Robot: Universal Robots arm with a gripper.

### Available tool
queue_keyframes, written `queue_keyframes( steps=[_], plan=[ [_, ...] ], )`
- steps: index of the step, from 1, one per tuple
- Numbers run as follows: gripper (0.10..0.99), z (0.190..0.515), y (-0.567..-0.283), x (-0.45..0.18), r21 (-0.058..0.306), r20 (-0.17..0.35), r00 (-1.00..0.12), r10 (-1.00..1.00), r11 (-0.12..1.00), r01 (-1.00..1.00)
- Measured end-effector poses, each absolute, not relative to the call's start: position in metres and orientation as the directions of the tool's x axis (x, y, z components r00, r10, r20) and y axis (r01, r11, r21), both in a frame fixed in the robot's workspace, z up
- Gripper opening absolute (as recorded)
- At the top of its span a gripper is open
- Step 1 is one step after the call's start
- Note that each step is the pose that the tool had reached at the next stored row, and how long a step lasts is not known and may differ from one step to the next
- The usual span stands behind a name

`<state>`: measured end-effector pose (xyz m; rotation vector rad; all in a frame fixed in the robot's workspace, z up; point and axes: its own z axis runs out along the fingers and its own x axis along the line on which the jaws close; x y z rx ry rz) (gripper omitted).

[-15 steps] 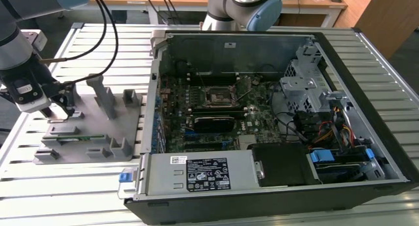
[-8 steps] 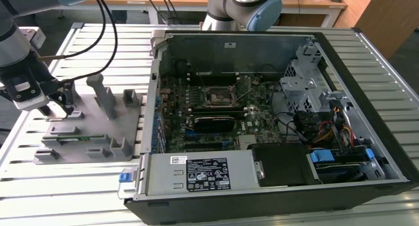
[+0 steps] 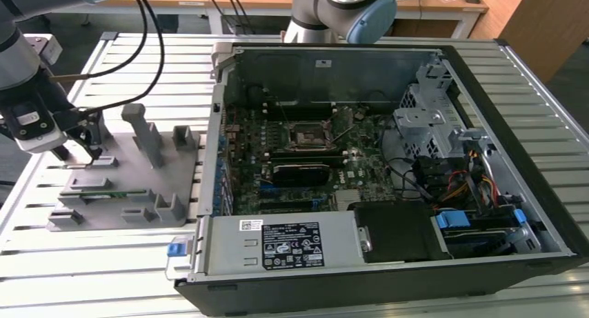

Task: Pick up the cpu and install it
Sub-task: 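Pick up the cpu and move it towards the insertion slot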

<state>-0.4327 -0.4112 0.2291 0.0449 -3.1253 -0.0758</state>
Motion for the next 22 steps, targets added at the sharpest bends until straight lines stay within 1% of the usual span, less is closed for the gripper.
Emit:
queue_keyframes(
  steps=[22],
  plan=[
    [0.537,0.247,-0.411,-0.433,0.049,0.014,-0.999,-0.029,0.998,-0.028]
  ],
)
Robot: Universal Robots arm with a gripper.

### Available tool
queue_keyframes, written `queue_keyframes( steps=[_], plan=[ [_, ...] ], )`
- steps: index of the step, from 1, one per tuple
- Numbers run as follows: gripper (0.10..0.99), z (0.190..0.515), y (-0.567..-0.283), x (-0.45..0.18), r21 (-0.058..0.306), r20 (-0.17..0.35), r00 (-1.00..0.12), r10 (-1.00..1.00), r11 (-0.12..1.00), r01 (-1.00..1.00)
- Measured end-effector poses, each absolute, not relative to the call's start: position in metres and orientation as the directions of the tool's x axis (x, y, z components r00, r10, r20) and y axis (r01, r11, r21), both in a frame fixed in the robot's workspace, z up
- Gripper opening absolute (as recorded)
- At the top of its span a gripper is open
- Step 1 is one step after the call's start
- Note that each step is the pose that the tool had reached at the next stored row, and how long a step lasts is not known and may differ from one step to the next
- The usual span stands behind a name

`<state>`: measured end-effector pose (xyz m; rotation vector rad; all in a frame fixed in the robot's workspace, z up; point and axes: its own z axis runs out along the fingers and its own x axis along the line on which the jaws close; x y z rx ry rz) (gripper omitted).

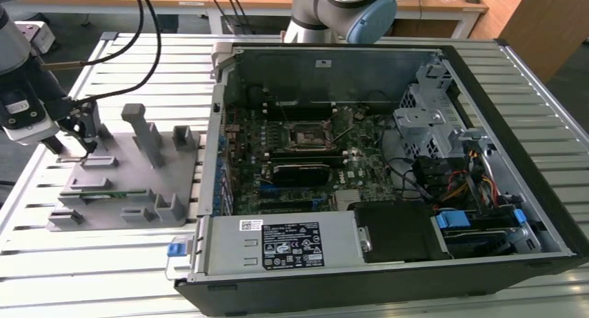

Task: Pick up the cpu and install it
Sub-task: 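Pick up the cpu and move it towards the insertion slot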

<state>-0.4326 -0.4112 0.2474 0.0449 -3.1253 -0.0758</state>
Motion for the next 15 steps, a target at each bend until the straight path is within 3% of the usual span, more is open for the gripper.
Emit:
queue_keyframes(
  steps=[15],
  plan=[
    [0.537,0.263,-0.411,-0.433,0.049,0.014,-0.999,-0.029,0.998,-0.028]
  ],
)
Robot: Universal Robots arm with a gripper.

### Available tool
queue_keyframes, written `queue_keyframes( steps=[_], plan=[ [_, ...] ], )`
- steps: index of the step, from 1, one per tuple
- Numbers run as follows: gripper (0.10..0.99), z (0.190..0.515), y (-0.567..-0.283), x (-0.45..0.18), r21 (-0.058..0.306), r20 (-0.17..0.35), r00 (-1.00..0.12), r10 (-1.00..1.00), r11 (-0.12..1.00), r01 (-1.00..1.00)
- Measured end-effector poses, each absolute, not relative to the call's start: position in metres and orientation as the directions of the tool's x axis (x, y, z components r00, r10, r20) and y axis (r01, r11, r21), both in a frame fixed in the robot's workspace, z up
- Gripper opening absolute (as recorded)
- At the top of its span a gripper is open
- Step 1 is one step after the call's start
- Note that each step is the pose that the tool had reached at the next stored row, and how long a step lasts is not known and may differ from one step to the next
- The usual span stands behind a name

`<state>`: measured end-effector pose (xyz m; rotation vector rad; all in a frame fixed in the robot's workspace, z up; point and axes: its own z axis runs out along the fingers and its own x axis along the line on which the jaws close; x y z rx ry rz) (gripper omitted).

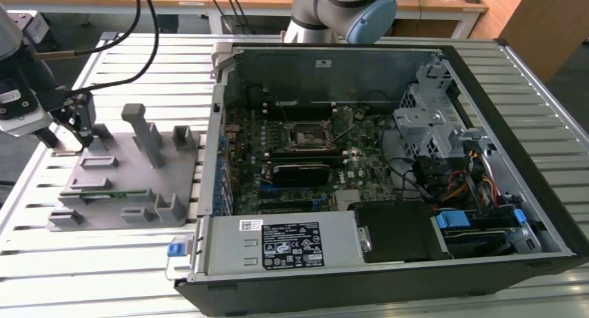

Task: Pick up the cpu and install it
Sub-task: 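Pick up the cpu and move it towards the insertion slot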

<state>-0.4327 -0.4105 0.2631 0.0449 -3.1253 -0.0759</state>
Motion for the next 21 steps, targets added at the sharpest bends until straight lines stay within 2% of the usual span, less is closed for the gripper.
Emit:
queue_keyframes(
  steps=[21],
  plan=[
    [0.537,0.282,-0.409,-0.433,0.049,0.014,-0.999,-0.029,0.998,-0.028]
  ],
)
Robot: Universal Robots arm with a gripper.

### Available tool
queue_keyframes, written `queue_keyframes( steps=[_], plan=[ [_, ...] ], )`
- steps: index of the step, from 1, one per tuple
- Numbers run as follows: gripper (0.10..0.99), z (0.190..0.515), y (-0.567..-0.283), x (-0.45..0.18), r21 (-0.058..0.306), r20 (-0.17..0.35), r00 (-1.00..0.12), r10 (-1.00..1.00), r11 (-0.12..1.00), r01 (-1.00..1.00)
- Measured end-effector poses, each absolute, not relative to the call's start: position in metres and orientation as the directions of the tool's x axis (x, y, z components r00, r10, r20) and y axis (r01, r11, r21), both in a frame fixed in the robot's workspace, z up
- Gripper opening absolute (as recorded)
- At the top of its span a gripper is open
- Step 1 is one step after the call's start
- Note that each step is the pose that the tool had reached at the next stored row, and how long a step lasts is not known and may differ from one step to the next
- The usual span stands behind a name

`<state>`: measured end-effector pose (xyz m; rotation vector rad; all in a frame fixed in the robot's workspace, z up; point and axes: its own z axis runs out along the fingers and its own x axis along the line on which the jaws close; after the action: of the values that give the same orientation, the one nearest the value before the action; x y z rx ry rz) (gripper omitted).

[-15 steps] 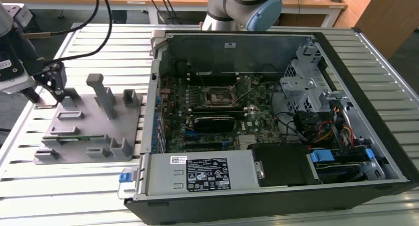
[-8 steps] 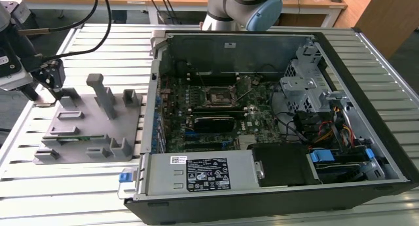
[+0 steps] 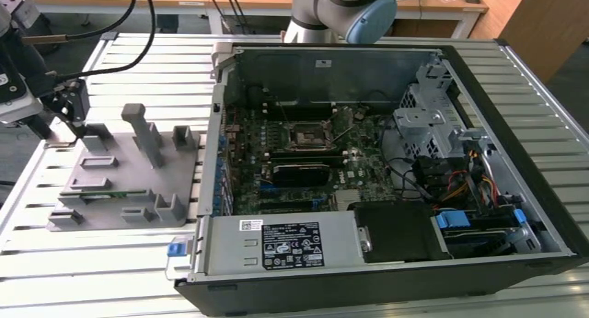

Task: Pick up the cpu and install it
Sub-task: 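Pick up the cpu and move it towards the insertion slot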

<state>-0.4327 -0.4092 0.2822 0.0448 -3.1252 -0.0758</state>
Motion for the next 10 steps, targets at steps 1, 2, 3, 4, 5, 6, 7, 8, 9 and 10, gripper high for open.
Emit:
queue_keyframes(
  steps=[1,2,3,4,5,6,7,8,9,10],
  plan=[
    [0.537,0.2829,-0.4092,-0.4327,0.049,0.014,-0.999,-0.029,0.998,-0.028],
    [0.537,0.2838,-0.4092,-0.4327,0.049,0.014,-0.999,-0.029,0.998,-0.028],
    [0.537,0.2844,-0.4091,-0.4327,0.049,0.014,-0.999,-0.029,0.998,-0.028],
    [0.537,0.2852,-0.4091,-0.4327,0.049,0.014,-0.999,-0.029,0.998,-0.028],
    [0.537,0.2860,-0.4091,-0.4327,0.049,0.014,-0.999,-0.029,0.998,-0.028],
    [0.537,0.2867,-0.4091,-0.4327,0.049,0.014,-0.999,-0.029,0.998,-0.028],
    [0.537,0.2875,-0.4091,-0.4327,0.049,0.014,-0.999,-0.029,0.998,-0.028],
    [0.537,0.2883,-0.4090,-0.4327,0.049,0.014,-0.999,-0.029,0.998,-0.028],
    [0.537,0.2891,-0.4090,-0.4327,0.049,0.014,-0.999,-0.029,0.998,-0.028],
    [0.537,0.2899,-0.4090,-0.4327,0.049,0.014,-0.999,-0.029,0.998,-0.028]
  ],
)
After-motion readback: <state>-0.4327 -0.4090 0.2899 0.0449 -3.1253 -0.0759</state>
